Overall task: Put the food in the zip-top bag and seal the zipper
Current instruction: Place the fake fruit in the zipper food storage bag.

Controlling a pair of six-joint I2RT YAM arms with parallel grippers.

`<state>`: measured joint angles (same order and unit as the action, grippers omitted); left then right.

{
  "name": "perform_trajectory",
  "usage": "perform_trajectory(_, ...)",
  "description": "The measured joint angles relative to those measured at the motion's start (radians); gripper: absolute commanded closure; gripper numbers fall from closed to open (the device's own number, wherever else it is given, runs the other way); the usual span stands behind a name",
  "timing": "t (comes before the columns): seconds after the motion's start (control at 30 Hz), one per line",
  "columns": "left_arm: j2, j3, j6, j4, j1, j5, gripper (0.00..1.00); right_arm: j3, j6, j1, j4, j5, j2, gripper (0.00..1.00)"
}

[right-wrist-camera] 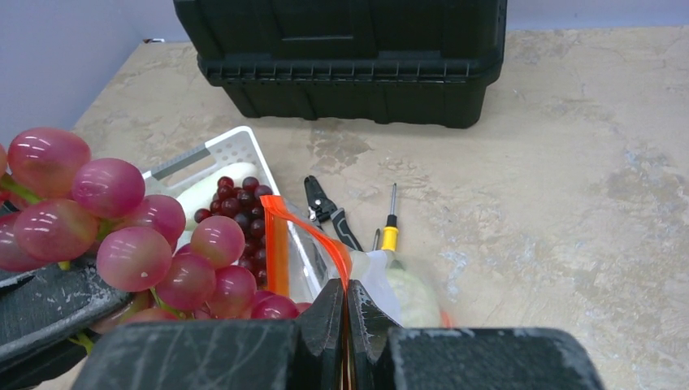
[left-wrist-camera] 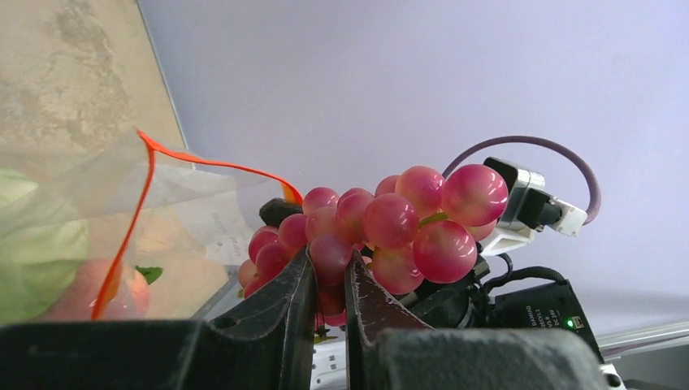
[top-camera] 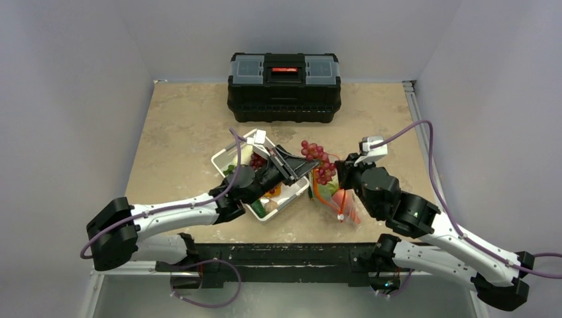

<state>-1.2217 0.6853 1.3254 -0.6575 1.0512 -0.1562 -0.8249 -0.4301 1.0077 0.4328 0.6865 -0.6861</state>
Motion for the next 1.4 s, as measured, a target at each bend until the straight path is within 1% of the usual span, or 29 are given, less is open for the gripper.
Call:
perform_trajectory(0.1, -0.037, 0.000, 0.010, -0.067, 0.026, -0.041, 1.00, 0.000, -0.004, 0.000, 0.000, -0.002, 0.000, 1.00)
perform_trajectory(0.3, -0.196, 0.000, 0.057, -0.248, 0.052, -0.112, 1.00, 0.000, -0.008, -0.001, 0.009, 0.002, 0.001, 1.00)
perform_trajectory(0.43, -0.261, 0.000, 0.076, -0.320, 0.072, -0.163, 1.00, 0.000, -0.010, -0.001, 0.027, 0.015, 0.009, 1.00)
perform_trajectory(0.63, -0.295, -0.012, 0.085, -0.369, 0.116, -0.208, 1.00, 0.001, -0.035, -0.001, 0.037, 0.056, 0.015, 1.00)
perform_trajectory(0.87, -0.304, -0.062, 0.086, -0.367, 0.193, -0.204, 1.00, 0.001, -0.092, 0.000, 0.034, 0.062, 0.010, 1.00)
perform_trajectory(1.0, -0.311, -0.061, 0.088, -0.366, 0.205, -0.192, 1.00, 0.001, -0.102, 0.000, 0.027, 0.061, 0.010, 1.00)
perform_trajectory(1.1, -0.327, -0.052, 0.106, -0.340, 0.206, -0.183, 1.00, 0.001, -0.102, 0.000, 0.023, 0.059, 0.006, 1.00)
perform_trajectory(1.17, -0.330, -0.039, 0.129, -0.283, 0.206, -0.176, 0.94, 0.001, -0.102, 0.000, 0.023, 0.055, 0.006, 1.00)
perform_trajectory(1.3, -0.328, 0.040, 0.164, -0.077, 0.204, -0.136, 0.82, 0.001, -0.102, 0.000, 0.022, 0.055, 0.006, 1.00)
perform_trajectory(1.4, -0.318, 0.112, 0.197, 0.087, 0.193, -0.087, 0.71, 0.001, -0.102, 0.000, 0.023, 0.055, 0.007, 1.00)
